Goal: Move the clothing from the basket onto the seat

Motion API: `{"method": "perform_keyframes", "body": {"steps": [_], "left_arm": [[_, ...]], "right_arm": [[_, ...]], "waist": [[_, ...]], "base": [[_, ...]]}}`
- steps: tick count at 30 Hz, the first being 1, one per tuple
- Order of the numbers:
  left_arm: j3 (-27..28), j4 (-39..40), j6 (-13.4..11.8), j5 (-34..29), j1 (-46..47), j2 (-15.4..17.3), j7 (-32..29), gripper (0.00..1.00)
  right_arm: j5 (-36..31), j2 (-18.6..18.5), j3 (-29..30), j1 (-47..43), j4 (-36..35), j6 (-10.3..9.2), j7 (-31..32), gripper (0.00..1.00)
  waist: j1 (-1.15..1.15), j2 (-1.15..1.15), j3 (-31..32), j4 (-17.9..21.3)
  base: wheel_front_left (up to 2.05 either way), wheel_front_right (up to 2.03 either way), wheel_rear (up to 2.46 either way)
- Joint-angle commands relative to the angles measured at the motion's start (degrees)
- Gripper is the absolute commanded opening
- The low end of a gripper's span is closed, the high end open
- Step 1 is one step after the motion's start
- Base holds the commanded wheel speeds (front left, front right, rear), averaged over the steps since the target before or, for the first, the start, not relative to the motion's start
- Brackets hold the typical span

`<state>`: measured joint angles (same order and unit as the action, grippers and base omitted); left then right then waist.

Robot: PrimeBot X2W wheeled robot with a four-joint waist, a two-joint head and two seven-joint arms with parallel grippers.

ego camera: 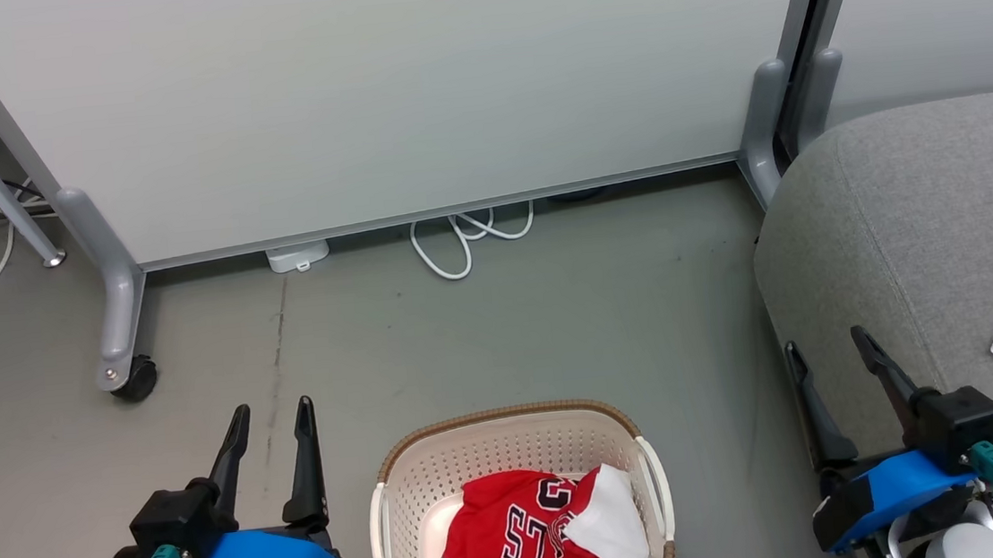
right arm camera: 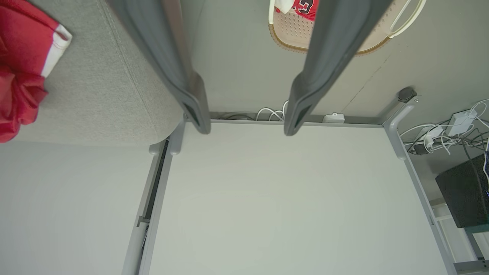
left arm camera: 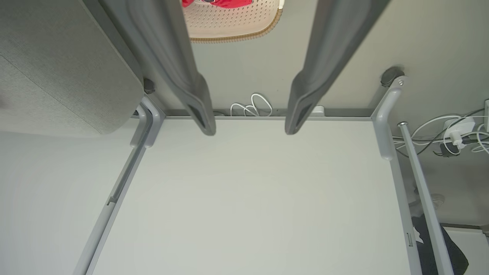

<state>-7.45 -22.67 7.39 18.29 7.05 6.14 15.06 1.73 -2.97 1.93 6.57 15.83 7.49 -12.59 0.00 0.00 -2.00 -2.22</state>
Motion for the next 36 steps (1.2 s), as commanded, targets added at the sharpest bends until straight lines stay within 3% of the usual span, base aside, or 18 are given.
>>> {"method": "perform_keyframes", "body": {"steps": [1, 16, 26, 36], "left_arm": [[-0.21, 0.0, 0.14, 0.16, 0.55, -0.05, 0.17, 1.0], [-2.76, -1.22, 0.14, 2.41, 3.22, 2.32, 0.17, 1.0], [-8.01, -4.13, 0.14, 2.62, 10.84, 3.23, 0.17, 1.0], [-18.69, -14.28, 0.14, 3.9, 22.56, 4.05, 0.17, 1.0]], "right_arm": [[-0.34, 0.13, -0.26, 0.15, 0.31, 0.01, 0.39, 1.0], [0.75, 0.13, -1.96, 3.63, -1.06, 0.01, 1.0, 1.0], [1.35, 0.1, -5.56, 11.03, -3.66, 0.01, 0.27, 1.0], [1.8, 0.12, -7.17, 18.03, -5.15, 0.01, -0.98, 1.0]], "waist": [[0.0, 0.0, -0.05, 0.18], [0.0, 0.0, -4.06, 2.29], [0.0, 0.0, -17.28, 8.19], [0.0, 0.0, -31.44, 13.26]], "base": [[0.0, 0.0, 0.0], [0.0, 0.0, 0.0], [0.0, 0.0, 0.0], [0.0, 0.0, 0.0]]}}
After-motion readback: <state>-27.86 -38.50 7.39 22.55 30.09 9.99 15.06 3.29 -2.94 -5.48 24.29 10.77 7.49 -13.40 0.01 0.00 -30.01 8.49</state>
